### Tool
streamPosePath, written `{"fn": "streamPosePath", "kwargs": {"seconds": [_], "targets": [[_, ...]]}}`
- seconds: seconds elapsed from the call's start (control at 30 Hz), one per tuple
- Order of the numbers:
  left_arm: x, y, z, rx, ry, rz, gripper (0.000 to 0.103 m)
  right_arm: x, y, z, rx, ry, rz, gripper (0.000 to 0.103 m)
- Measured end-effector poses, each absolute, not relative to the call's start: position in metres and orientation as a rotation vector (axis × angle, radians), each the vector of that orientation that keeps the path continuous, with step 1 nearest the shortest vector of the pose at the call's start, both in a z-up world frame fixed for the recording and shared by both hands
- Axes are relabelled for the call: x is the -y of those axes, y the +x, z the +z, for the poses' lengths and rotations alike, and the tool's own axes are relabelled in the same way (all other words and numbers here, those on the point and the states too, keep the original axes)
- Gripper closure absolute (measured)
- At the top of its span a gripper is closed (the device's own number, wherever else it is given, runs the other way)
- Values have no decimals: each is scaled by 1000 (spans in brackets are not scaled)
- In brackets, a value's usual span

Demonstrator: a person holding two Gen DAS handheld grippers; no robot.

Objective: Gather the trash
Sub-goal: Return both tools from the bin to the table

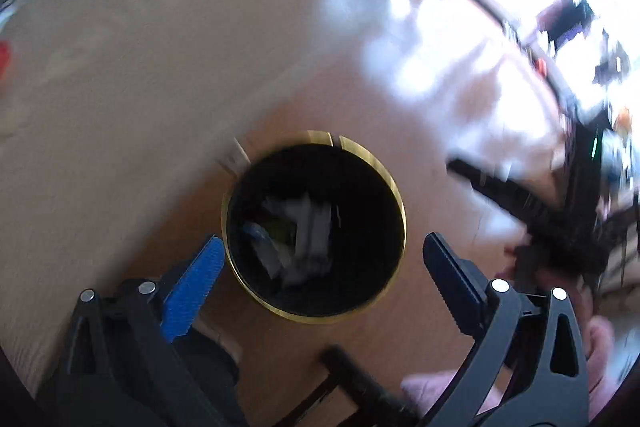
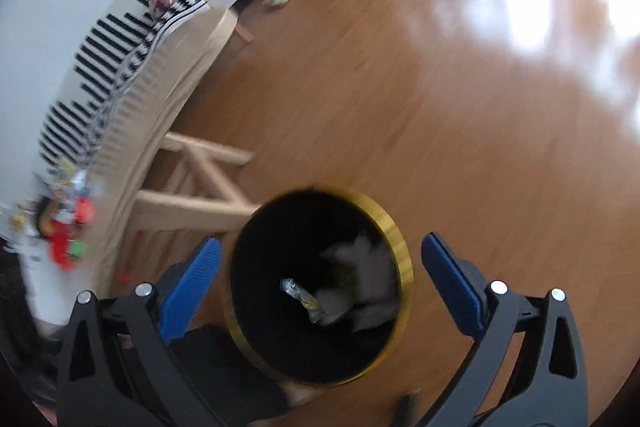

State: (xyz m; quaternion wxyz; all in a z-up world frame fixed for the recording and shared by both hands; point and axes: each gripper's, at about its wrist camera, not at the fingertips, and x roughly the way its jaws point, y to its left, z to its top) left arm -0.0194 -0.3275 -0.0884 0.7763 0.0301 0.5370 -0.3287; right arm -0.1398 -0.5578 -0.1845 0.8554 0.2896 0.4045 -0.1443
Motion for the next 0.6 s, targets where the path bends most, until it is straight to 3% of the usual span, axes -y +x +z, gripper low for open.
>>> {"fn": "streamPosePath", "kwargs": {"seconds": [0.1, 0.27, 0.43, 0.6], "targets": [[294, -14, -55, -1101, -16, -699, 6, 539, -131, -172, -825, 449, -283, 6], [200, 7, -8, -882, -29, -419, 6, 506, -92, -164, -863, 557, -137, 6], [107, 44, -19, -888, -29, -107, 6, 435, -66, -104, -729, 454, 22, 6], [47, 94, -39, -964, -197, 60, 6, 372, -53, -56, -587, 301, 153, 6]]}}
